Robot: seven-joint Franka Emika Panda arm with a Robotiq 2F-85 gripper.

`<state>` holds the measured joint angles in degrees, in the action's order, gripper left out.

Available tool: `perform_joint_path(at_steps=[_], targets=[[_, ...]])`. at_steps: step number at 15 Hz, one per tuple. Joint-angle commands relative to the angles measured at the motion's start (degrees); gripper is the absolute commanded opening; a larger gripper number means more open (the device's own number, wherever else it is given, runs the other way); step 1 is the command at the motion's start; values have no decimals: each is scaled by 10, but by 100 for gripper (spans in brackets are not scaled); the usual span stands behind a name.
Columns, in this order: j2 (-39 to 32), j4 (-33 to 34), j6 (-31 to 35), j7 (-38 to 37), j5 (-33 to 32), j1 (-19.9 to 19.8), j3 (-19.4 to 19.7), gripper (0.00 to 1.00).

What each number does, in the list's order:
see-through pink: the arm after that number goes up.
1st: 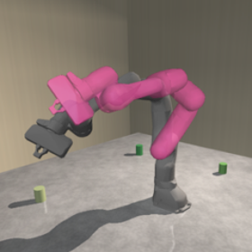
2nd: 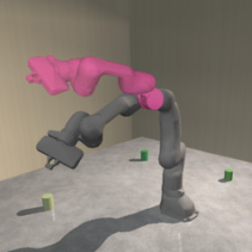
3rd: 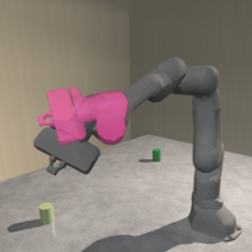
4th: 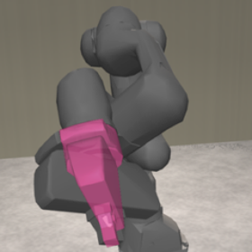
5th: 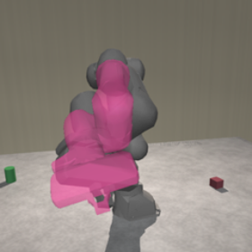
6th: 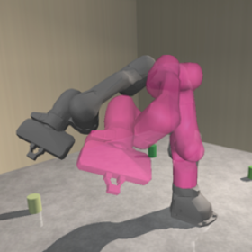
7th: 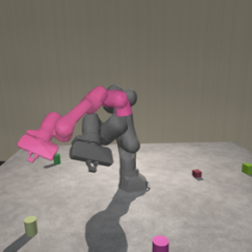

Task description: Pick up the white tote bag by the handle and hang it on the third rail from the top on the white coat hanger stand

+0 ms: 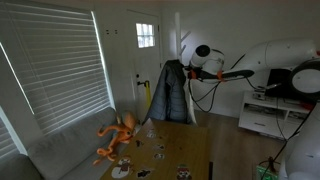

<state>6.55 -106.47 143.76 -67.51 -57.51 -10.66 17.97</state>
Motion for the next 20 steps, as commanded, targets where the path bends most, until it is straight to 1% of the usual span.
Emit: perform_joint_path(at_steps=[1,3,4,5,6,11,14,20], targets=[[-2,2,1,6,7,-21,-19,4],[-7,2,1,6,6,-23,-19,4],[-10,2,1,6,6,-23,-19,1],[-9,2,1,-4,0,-27,-17,1],[-4,1,-2,-4,3,-29,-17,1],[28,1,-26,-24,-26,-44,-26,1],[51,-2,-54,-38,-42,-46,-41,1],[77,10,-64,-71,-88,-41,-73,1]])
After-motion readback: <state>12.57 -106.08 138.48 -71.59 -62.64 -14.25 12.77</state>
